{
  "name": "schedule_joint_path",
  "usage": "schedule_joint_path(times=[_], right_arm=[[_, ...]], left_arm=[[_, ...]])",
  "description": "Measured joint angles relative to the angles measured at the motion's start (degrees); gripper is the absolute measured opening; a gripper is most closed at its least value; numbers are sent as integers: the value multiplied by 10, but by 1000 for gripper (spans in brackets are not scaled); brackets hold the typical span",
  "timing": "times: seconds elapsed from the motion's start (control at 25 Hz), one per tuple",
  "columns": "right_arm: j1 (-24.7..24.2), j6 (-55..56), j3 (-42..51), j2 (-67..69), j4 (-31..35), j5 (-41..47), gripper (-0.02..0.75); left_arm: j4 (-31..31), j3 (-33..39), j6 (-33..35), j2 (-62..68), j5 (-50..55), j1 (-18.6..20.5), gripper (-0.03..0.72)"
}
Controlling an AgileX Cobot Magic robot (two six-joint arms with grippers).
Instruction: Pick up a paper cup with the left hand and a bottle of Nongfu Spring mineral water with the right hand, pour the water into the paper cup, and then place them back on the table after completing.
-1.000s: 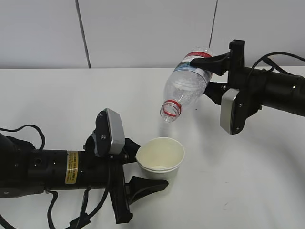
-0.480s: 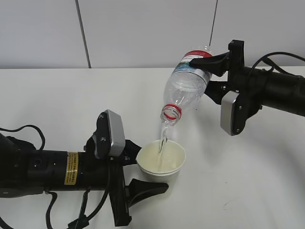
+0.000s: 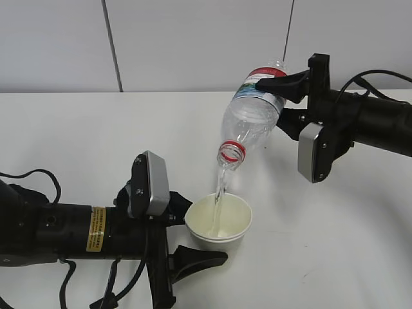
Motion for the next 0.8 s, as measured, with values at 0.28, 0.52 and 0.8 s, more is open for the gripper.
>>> schedule_joint_path(times=[0.28, 0.52, 0.8], right_arm=[[0, -8, 0, 0, 0, 0, 377], [0, -15, 0, 0, 0, -1, 377], [0, -15, 0, 0, 0, -4, 377]], left_arm=[[3, 0, 0, 0, 2, 0, 410], [12, 0, 0, 0, 2, 0, 410], [15, 0, 0, 0, 2, 0, 409]])
